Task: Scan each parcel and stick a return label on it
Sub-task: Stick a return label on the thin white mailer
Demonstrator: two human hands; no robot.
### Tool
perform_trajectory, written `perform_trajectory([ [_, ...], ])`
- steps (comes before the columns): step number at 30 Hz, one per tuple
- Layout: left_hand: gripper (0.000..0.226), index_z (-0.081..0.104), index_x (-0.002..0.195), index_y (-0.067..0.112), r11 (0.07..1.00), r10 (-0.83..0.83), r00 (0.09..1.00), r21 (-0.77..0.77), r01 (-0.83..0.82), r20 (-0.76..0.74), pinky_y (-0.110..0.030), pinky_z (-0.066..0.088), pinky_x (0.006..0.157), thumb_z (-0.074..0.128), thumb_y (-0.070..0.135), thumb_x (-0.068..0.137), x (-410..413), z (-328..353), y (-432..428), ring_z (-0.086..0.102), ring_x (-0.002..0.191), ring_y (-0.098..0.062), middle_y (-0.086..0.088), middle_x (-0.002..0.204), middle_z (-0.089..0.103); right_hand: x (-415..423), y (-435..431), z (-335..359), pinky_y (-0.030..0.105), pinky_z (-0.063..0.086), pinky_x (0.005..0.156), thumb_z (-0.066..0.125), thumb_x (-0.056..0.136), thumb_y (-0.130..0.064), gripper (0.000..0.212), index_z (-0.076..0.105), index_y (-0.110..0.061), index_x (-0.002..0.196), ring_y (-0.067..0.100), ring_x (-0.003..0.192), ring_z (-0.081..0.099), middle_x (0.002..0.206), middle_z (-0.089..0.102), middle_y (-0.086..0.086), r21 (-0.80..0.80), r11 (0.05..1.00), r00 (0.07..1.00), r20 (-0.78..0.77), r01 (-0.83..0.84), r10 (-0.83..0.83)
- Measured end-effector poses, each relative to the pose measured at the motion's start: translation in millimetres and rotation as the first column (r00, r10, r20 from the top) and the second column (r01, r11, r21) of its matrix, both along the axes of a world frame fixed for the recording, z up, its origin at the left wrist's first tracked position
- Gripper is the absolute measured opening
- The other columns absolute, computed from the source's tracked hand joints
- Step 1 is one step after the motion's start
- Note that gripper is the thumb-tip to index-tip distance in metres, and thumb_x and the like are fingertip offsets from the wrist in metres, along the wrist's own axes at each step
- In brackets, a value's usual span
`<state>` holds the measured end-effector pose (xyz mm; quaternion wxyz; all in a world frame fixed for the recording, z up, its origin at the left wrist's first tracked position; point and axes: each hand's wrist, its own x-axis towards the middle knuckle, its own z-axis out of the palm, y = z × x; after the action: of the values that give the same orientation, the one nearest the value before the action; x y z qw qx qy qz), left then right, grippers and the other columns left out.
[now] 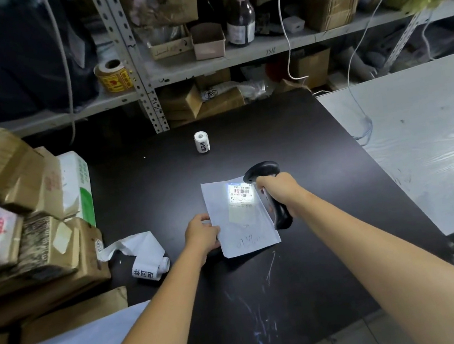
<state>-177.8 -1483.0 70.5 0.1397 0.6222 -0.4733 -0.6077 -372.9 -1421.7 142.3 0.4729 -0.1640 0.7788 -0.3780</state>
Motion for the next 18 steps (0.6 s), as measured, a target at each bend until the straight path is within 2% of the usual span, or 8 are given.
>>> perform_trajectory([
  [2,0.027,0.055,0.101,0.017,1.000,-0.001,1.000,-0.004,0.001,-0.007,-0.025,0.054,0.053,0.056,-0.006,0.089,0,0,0,0.065,0.088,-0.019,-0.006,0.103,0.064,1,-1,3,0.025,0.043,0.046,0.061,0.074,-0.020,0.017,0.056,-0.005,0.082,0.019,0.038,0.049,0.053,0.050,0.004,-0.004,1.000,1.000,-0.007,0.011,-0.011],
  [9,0.025,0.055,0.104,0.013,1.000,0.005,1.000,-0.003,-0.005,-0.006,-0.027,0.054,0.053,0.056,-0.007,0.089,2,0,-1,0.066,0.089,-0.020,-0.007,0.102,0.064,1,1,3,0.029,0.046,0.050,0.061,0.072,-0.023,0.026,0.058,-0.004,0.090,0.021,0.045,0.052,0.069,0.054,0.008,0.001,1.000,0.999,-0.047,0.011,-0.011],
  [14,0.024,0.054,0.102,0.015,1.000,-0.004,1.000,-0.010,0.005,0.030,-0.029,0.056,0.056,0.056,-0.006,0.089,4,-3,-2,0.065,0.086,-0.019,-0.005,0.099,0.063,-9,6,-8,0.029,0.049,0.054,0.068,0.078,-0.030,0.032,0.061,-0.002,0.090,0.025,0.055,0.059,0.072,0.062,0.011,0.000,1.000,0.992,-0.122,0.017,-0.017],
  [18,0.026,0.055,0.106,0.015,1.000,-0.030,0.997,-0.003,0.031,0.069,-0.035,0.059,0.066,0.056,-0.004,0.090,12,-8,0,0.065,0.092,-0.023,-0.005,0.101,0.063,-25,28,-31,0.032,0.051,0.064,0.070,0.083,-0.023,0.016,0.065,-0.007,0.085,0.022,0.064,0.064,0.074,0.070,0.007,0.001,0.996,0.961,-0.264,0.091,-0.088],
])
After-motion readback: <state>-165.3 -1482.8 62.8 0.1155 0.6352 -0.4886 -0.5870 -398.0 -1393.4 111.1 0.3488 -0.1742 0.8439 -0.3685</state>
